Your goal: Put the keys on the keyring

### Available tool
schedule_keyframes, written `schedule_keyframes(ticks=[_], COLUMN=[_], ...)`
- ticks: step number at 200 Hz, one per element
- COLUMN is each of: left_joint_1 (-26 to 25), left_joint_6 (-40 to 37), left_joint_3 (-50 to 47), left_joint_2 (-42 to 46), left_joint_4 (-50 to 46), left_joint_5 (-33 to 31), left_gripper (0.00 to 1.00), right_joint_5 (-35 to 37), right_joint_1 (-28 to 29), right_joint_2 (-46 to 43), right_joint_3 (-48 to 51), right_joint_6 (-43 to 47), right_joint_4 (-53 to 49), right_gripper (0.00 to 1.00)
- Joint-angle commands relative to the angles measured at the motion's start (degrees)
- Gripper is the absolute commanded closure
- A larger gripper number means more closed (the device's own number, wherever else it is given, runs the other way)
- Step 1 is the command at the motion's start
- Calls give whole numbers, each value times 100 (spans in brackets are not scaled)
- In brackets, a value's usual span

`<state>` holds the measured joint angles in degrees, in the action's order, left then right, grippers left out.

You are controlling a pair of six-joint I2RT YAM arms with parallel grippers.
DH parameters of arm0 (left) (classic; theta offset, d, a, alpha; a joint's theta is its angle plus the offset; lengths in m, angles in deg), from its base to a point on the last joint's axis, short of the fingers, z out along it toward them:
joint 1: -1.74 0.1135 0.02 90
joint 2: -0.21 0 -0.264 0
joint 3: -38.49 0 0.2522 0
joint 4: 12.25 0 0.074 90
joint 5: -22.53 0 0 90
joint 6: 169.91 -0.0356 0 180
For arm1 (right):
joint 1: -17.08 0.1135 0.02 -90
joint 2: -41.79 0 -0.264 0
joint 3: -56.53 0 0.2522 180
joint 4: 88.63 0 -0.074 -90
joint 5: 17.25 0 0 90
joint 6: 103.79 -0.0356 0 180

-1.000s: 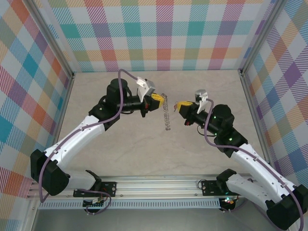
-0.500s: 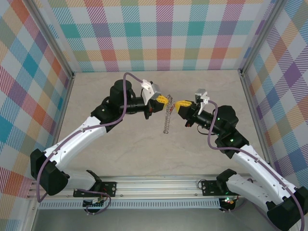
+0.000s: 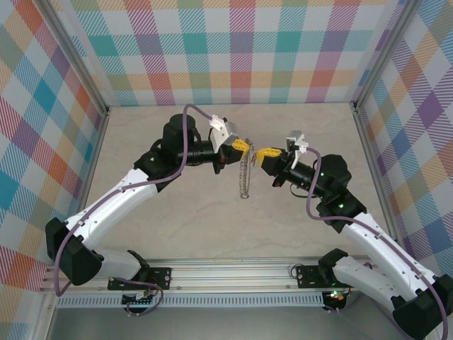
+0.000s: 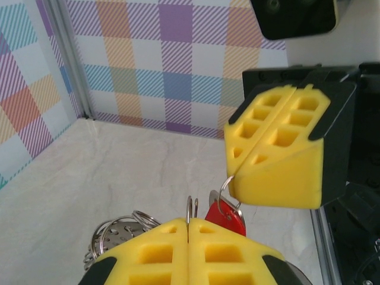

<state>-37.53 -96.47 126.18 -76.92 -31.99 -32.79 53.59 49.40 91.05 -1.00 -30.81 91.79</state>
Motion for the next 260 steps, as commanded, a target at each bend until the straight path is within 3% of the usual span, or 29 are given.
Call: schedule_keyframes(ticks=[1,260], left_joint_1=[-131,-300], left_joint_6=[-155,-200], left_joint_3=[272,250], left_joint_2=[-29,260], left_joint_4=[36,236], left_joint_5=[158,-110], left_gripper=[100,100], right_joint_5=[-77,282], right_joint_1=[-26,-251], right_joint_2=[14,-1], right_joint_3=[-250,122], right_joint_6=[146,226], right_joint_4=[321,145], right_gripper=[100,100])
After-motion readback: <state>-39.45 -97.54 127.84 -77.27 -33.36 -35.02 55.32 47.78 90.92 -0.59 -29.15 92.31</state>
